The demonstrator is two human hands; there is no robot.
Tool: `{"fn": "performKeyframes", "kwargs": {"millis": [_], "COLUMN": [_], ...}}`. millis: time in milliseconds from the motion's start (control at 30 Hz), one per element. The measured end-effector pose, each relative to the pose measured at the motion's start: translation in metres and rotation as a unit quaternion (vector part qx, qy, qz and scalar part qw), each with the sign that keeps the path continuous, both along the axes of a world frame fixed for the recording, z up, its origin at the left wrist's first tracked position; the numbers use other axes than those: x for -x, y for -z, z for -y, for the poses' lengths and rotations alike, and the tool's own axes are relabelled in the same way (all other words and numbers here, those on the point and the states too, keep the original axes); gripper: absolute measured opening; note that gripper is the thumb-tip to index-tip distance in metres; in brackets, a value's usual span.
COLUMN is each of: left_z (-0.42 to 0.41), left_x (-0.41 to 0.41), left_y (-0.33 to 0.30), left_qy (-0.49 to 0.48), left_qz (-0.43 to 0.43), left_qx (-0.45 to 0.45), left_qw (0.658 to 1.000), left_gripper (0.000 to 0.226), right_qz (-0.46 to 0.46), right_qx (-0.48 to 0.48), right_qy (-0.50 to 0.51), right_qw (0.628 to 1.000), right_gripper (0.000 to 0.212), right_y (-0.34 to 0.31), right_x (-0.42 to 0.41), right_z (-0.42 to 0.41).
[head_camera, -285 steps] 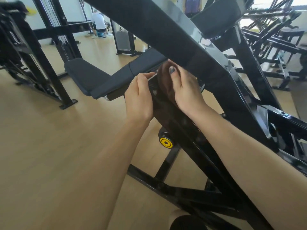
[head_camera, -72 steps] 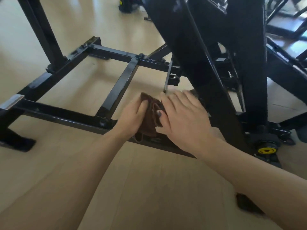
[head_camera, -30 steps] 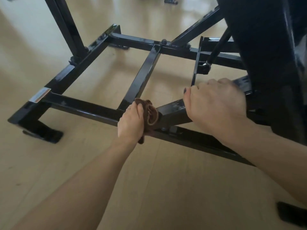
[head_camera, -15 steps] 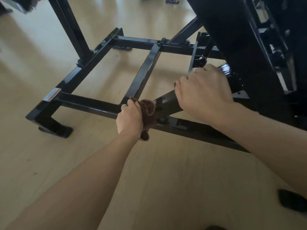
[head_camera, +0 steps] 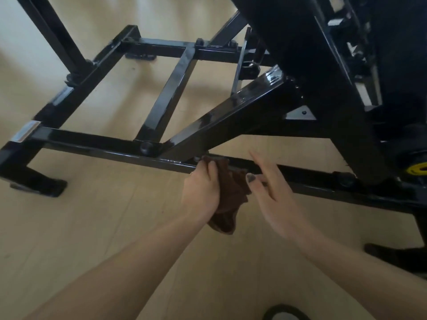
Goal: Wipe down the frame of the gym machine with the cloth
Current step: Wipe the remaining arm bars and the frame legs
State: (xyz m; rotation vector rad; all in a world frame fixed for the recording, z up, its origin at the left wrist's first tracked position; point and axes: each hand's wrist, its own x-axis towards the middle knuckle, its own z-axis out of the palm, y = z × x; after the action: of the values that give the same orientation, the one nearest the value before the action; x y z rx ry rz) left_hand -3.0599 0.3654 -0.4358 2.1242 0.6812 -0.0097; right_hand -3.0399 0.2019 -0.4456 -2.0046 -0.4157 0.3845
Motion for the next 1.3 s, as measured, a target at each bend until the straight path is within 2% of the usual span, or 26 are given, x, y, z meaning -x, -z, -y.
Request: {"fn": "performKeyframes", "kwargs": {"millis": [67,133,233,333,367,400,433,467,500,533,567,633,700,767,867,1000,1167,1300], "left_z": [0.014,0.018,0.015,-0.002,-0.009,-0.017,-0.027,-0.037,-0.046,-0.054,-0.061,-0.070,-0.067,-0.058,-0.051,-0.056,-0.051,-0.048], "left_x": [-0.016,-0.028,-0.039,-0.038,-0.034,-0.027,-0.021,-0.013,-0.006,0.000,0.003,-0.001,-0.014,-0.027,-0.037,-0.040,-0.039,-0.041], "left_y": [0.002,0.002,-0.003,-0.013,-0.018,-0.023,-0.026,-0.032,-0.038,-0.046,-0.050,-0.052,-0.046,-0.035,-0.025,-0.020,-0.017,-0.016], "left_qy": [0.009,0.009,0.012,0.009,0.033,0.086,0.144,0.190,0.214,0.215,0.194,0.145,0.158,0.172,0.154,0.161,0.136,0.125], "left_qz": [0.009,-0.005,-0.057,-0.097,-0.094,-0.074,-0.044,-0.007,0.037,0.084,0.122,0.148,0.141,0.153,0.191,0.205,0.214,0.216], "left_qx": [0.031,0.085,0.144,0.248,0.231,0.158,0.043,-0.087,-0.213,-0.306,-0.338,-0.271,-0.178,-0.141,-0.150,-0.174,-0.168,-0.175], "left_qw": [0.999,0.996,0.988,0.964,0.968,0.981,0.988,0.978,0.953,0.924,0.913,0.940,0.961,0.963,0.958,0.949,0.953,0.952], "left_gripper": [0.029,0.030,0.031,0.035,0.033,0.033,0.033,0.033,0.032,0.030,0.032,0.054,0.083,0.073,0.053,0.061,0.074,0.070], "right_qz": [-0.044,-0.062,-0.057,-0.036,-0.026,-0.013,0.001,0.020,0.054,0.107,0.162,0.227,0.256,0.297,0.321,0.310,0.258,0.229], "right_qx": [-0.048,-0.056,-0.070,-0.068,-0.067,-0.063,-0.054,-0.034,0.006,0.069,0.134,0.215,0.255,0.302,0.327,0.346,0.378,0.440], "right_qy": [0.001,0.016,0.056,0.090,0.104,0.120,0.136,0.147,0.145,0.126,0.100,0.065,0.035,-0.008,-0.034,-0.033,0.039,0.146], "right_qw": [0.998,0.996,0.994,0.993,0.992,0.991,0.989,0.988,0.988,0.984,0.973,0.948,0.932,0.906,0.888,0.885,0.888,0.856], "right_gripper": [0.062,0.058,0.041,0.029,0.025,0.024,0.028,0.034,0.040,0.042,0.041,0.038,0.046,0.055,0.056,0.049,0.038,0.037], "right_y": [0.002,0.004,0.006,0.011,0.011,0.013,0.014,0.015,0.016,0.017,0.020,0.026,0.032,0.040,0.043,0.039,0.036,0.030], "right_x": [0.002,0.002,-0.010,-0.022,-0.026,-0.032,-0.038,-0.044,-0.050,-0.055,-0.057,-0.054,-0.049,-0.050,-0.055,-0.050,-0.044,-0.049], "right_z": [-0.010,-0.021,-0.021,-0.012,-0.013,-0.014,-0.018,-0.023,-0.029,-0.036,-0.043,-0.058,-0.069,-0.073,-0.070,-0.054,0.014,0.081]}}
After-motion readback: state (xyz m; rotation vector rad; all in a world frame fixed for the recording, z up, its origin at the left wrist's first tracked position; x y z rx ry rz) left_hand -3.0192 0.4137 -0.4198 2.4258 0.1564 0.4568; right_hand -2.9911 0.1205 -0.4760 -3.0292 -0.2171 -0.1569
